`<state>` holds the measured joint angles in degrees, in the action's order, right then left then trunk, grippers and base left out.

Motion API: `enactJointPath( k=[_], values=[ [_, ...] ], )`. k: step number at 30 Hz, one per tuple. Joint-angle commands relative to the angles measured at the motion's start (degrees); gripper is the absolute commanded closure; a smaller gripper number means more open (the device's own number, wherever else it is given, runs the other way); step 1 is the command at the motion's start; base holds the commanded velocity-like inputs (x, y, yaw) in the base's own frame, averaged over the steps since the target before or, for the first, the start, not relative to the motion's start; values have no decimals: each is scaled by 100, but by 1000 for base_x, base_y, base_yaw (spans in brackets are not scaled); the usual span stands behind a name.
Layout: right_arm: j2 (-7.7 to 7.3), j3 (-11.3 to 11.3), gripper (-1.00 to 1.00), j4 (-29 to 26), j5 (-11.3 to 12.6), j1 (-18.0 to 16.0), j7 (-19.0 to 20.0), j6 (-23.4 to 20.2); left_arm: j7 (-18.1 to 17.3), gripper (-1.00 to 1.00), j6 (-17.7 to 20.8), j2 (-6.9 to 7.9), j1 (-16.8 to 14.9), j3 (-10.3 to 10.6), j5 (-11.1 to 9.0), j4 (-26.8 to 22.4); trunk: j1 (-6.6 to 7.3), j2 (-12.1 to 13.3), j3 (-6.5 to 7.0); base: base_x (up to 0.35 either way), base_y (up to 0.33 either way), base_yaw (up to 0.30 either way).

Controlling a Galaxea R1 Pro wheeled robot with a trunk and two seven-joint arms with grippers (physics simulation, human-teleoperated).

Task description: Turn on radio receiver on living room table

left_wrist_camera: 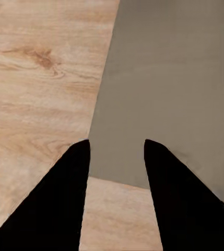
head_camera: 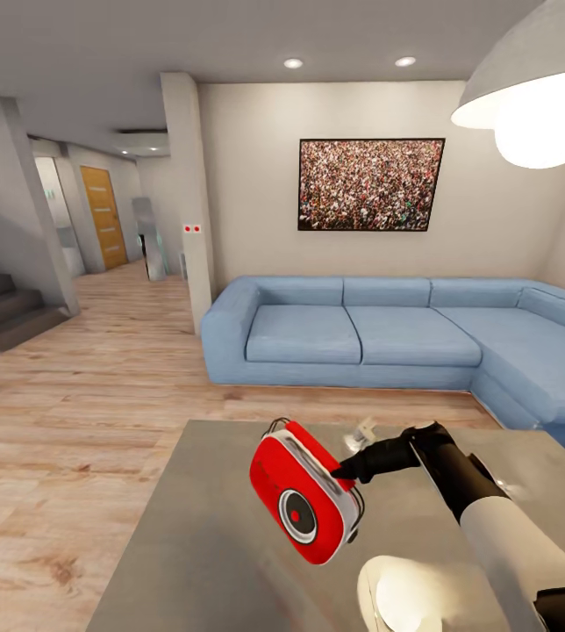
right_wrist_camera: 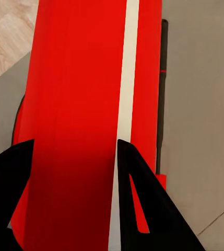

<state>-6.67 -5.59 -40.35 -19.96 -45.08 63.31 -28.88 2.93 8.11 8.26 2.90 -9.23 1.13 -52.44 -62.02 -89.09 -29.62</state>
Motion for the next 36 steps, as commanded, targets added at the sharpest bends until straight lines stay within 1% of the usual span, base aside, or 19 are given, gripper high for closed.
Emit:
enactJointPath(
  k=[1,4,6,9,10,12,13,14,15,17,18,20,21,22,26,28,29,32,36],
  values=[
    [0,5,100,-5,19,-1,3,-6,-5,100,59,6,0,-49,-2,-116,0,0,0,0,0,0],
    [-1,6,100,-7,13,-1,8,-5,-21,100,148,10,0,-335,-9,-585,0,0,0,0,0,0],
    [-1,6,100,-6,11,-1,6,-4,-4,100,236,-29,0,-524,-19,-1101,0,0,0,0,0,0],
    [-1,6,100,-6,10,-1,6,-4,-11,100,549,-115,0,-578,-164,-1728,0,0,0,0,0,0],
    [-1,6,100,-4,11,-1,1,-4,-40,100,815,-176,0,-579,-258,-2140,0,0,0,0,0,0],
    [-1,6,100,-5,11,-1,-13,-4,-208,100,1282,-247,0,-529,-367,-2729,0,0,0,0,0,0],
    [0,6,100,-4,10,-1,-19,-4,-408,100,1530,-280,0,-422,-415,-3025,0,0,0,0,0,0],
    [1,6,100,-4,10,-1,-24,-4,-688,100,1750,-314,-2,-244,-452,-3265,0,0,0,0,0,0],
    [2,6,100,-4,10,-1,-29,-1,-1034,100,1926,-345,-25,-27,-477,-3410,0,0,0,0,0,0],
    [2,6,100,-3,10,-1,-35,2,-1752,100,2126,-421,-180,431,-496,-3549,0,0,0,0,0,0],
    [3,6,100,-1,10,-1,-36,-1,-2171,100,2200,-544,-300,760,-496,-3594,0,0,0,0,0,0],
    [6,7,100,-1,10,-1,-38,-1,-2452,100,2253,-822,-440,1061,-477,-3622,0,0,0,0,0,0],
    [7,9,100,0,10,-1,-40,-2,-2545,100,2272,-1044,-560,1174,-439,-3626,0,0,0,0,0,0],
    [7,11,100,0,10,-1,-42,-3,-2582,100,2277,-1159,-637,1218,-368,-3622,0,0,0,0,0,0],
    [7,14,100,-2,10,-1,-53,-2,-2650,100,2262,-1521,-808,1389,50,-3589,0,0,0,0,0,0],
    [7,14,100,0,10,-1,-55,1,-2660,100,2235,-1746,-829,1548,147,-3449,0,0,0,0,0,0],
    [7,14,100,0,10,-1,-55,3,-2663,100,2224,-1826,-840,1669,233,-3325,0,0,0,0,0,0],
    [7,14,100,0,12,-1,-56,2,-2669,100,2215,-1826,-849,1841,480,-3198,0,0,0,0,0,0],
    [7,14,100,0,18,-1,-55,-1,-2687,100,2219,-1826,-852,1910,605,-3140,0,0,0,0,0,0]
  ],
)
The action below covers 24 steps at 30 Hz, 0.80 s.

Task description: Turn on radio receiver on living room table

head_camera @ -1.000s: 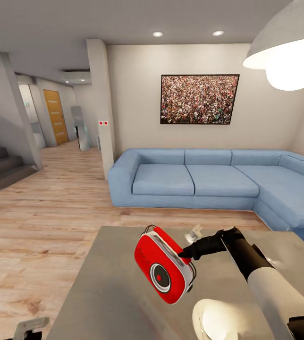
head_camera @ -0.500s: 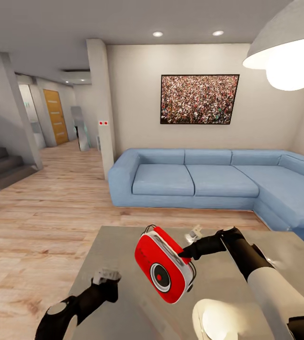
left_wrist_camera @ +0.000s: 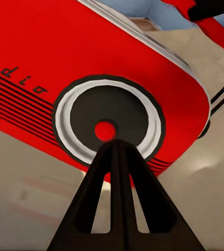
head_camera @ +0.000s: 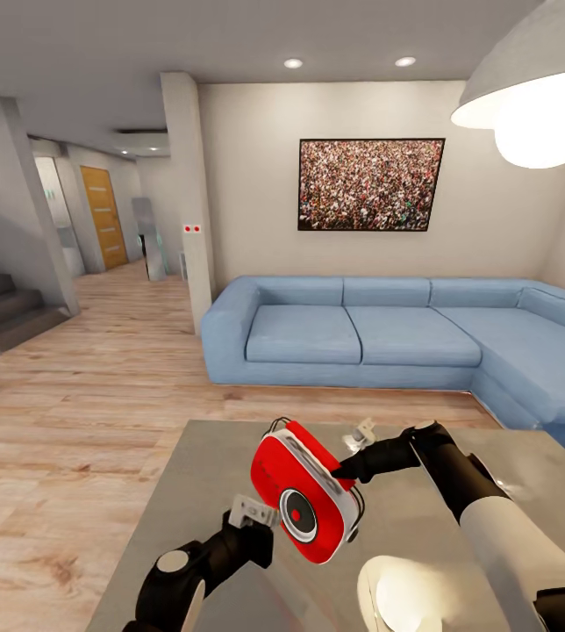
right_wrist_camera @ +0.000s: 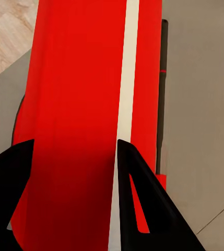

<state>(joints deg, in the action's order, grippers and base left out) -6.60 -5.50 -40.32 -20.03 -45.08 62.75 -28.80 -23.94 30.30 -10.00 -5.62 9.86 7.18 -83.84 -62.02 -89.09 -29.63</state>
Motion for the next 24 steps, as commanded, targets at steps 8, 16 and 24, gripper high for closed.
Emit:
enactJointPath(
  k=[8,16,24],
  values=[
    [1,10,100,-5,26,-1,12,-10,-5,100,2,0,-44,15,41,57,0,0,0,0,0,0],
    [9,19,100,-9,58,-1,88,-34,-4,100,-15,0,-398,7,43,499,0,0,0,0,0,0],
    [47,22,100,21,195,-1,105,-62,-11,100,-24,0,-453,9,13,618,0,0,0,0,0,0]
  ],
)
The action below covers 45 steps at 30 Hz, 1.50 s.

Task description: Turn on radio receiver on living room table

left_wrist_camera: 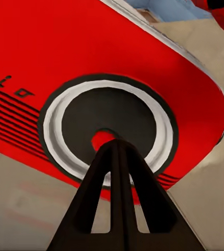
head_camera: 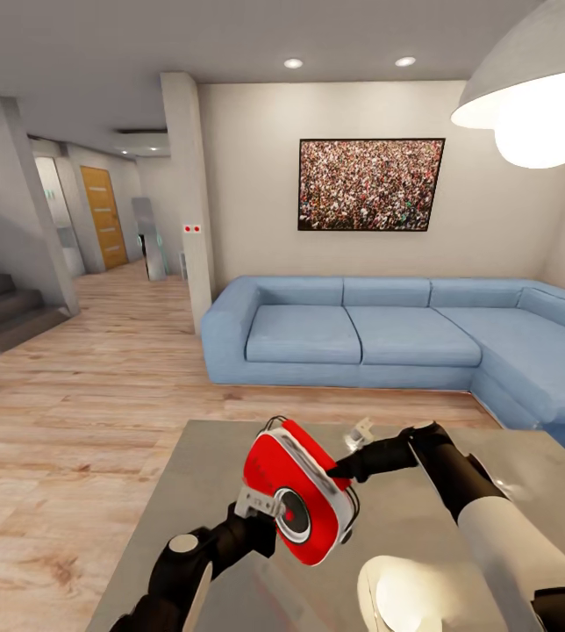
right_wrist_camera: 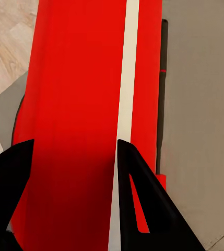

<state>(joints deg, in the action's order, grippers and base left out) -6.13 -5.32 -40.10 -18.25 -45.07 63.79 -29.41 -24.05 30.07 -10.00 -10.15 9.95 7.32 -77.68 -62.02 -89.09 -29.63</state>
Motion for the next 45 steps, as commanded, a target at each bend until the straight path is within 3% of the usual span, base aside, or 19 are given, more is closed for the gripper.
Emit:
enactJointPath(
  k=[1,4,8,13,25,32,45],
  values=[
    [1,4,100,22,116,-1,1,-2,-1,100,-2,0,-3,-1,-8,48,0,0,0,0,0,0],
    [4,-1,100,81,467,-1,-5,-3,-3,100,-14,0,-13,5,-18,200,0,0,0,0,0,0],
    [0,-3,100,97,579,-1,0,-3,-80,100,-12,0,-75,7,-20,399,0,0,0,0,0,0],
    [5,-9,100,137,595,-1,2,-10,-333,100,-17,0,-170,7,1,506,0,0,0,0,0,0],
    [15,-13,100,158,594,-1,2,-12,-329,100,-4,0,-626,-20,45,752,0,0,0,0,0,0],
    [15,-13,100,156,594,-1,2,-12,-309,100,-35,0,-955,-36,50,1495,0,0,0,0,0,0],
    [15,-13,100,158,594,-1,0,-12,-277,100,-80,0,-1205,-37,50,2047,0,0,0,0,0,0]
  ],
)
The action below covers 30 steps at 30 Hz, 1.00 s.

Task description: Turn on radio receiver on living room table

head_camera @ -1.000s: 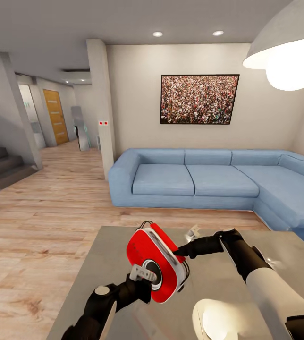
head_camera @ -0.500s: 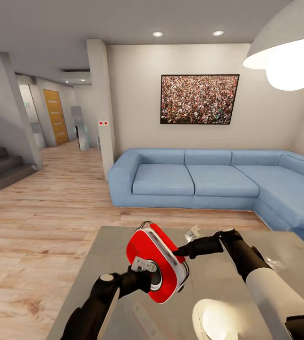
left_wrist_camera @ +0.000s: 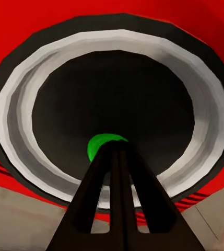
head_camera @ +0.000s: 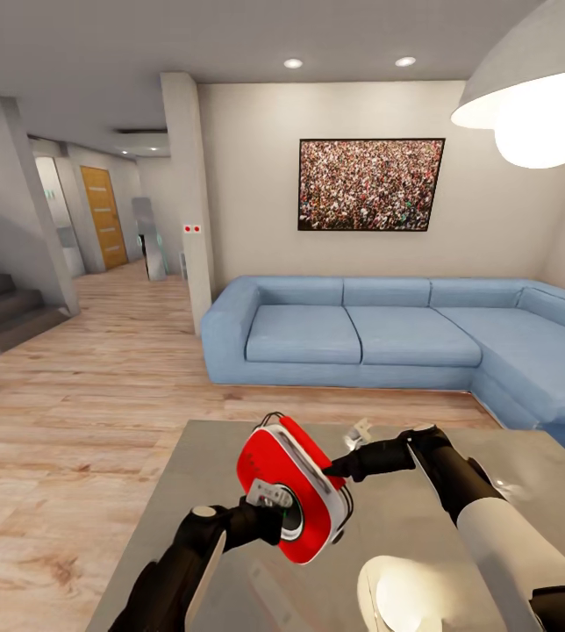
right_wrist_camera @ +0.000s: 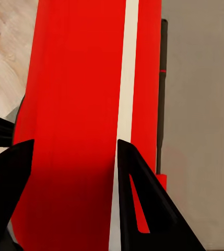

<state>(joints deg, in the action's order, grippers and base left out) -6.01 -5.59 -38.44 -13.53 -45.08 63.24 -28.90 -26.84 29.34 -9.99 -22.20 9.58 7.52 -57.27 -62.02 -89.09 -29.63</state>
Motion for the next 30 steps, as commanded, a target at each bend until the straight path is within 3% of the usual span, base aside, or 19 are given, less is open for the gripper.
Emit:
enactJointPath(
  k=[1,5,8,13,14,17,21,23,26,30],
  values=[
    [3,14,100,-9,122,-1,56,-63,5,100,-11,0,-27,0,30,75,0,0,1,0,0,0],
    [3,14,100,-7,122,-1,46,-63,4,100,-297,0,-69,-24,-6,161,0,0,1,0,0,0],
    [2,19,100,-11,97,-1,24,-54,4,100,-444,0,-73,-253,-13,157,0,0,1,0,0,0],
    [-3,-8,100,-14,-91,-1,-103,-56,45,100,-512,0,-74,-991,20,155,0,0,1,0,0,0],
    [-4,-8,100,-14,-257,-1,-169,-64,71,100,-518,0,-74,-1250,25,155,0,0,1,0,0,0],
    [1,7,100,-15,-649,-1,-302,-73,110,100,-522,36,-74,-1640,23,159,0,0,1,0,0,0],
    [3,22,100,-19,-857,-1,-363,-81,125,100,-526,342,-69,-2256,35,206,0,0,1,0,0,0],
    [3,31,100,-22,-876,-1,-367,-82,126,100,-526,616,-61,-2590,32,328,0,0,1,0,0,0],
    [3,29,100,-23,-885,-1,-366,-81,126,100,-538,948,-57,-2776,30,714,0,0,1,0,0,0],
    [3,47,100,-23,-883,-1,-373,-83,130,100,-859,1372,-49,-2857,26,1716,0,0,1,0,0,0]
  ],
)
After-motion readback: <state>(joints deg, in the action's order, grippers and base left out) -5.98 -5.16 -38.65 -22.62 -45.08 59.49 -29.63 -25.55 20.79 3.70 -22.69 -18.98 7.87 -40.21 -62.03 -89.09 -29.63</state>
